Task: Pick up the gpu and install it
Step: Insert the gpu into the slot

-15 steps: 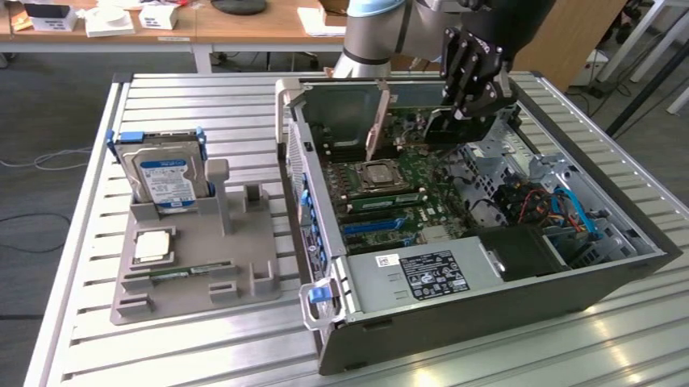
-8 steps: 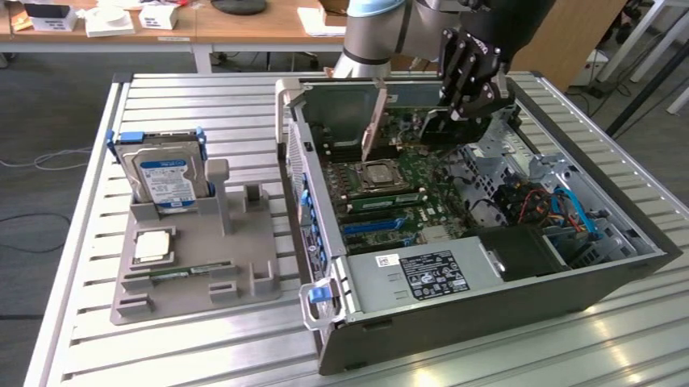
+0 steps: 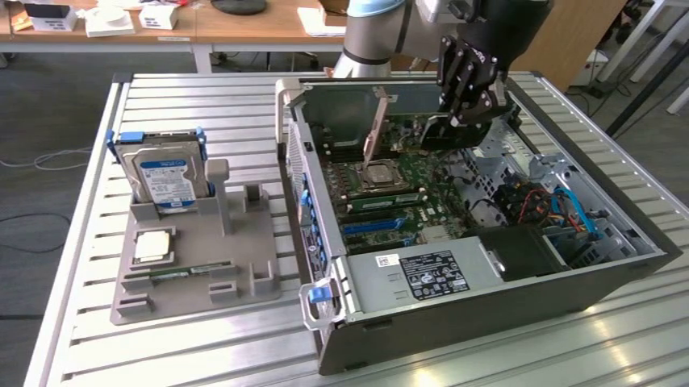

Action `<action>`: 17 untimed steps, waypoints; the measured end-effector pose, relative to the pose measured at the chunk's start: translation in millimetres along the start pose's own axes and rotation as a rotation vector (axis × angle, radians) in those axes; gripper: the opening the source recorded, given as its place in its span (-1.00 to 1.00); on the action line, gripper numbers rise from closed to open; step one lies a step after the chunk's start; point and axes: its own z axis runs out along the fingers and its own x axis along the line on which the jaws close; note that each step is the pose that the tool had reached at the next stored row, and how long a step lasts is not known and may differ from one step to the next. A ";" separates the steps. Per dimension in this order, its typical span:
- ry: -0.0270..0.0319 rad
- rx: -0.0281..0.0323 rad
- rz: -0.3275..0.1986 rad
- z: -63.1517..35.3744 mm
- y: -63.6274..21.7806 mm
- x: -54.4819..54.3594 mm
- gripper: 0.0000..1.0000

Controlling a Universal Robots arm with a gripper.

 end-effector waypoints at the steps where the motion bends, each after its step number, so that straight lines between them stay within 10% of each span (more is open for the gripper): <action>1: -0.0001 0.0001 0.000 0.0 0.0 0.0 -0.46; 17: -0.0003 0.0024 0.000 2.8 5.2 0.4 -0.46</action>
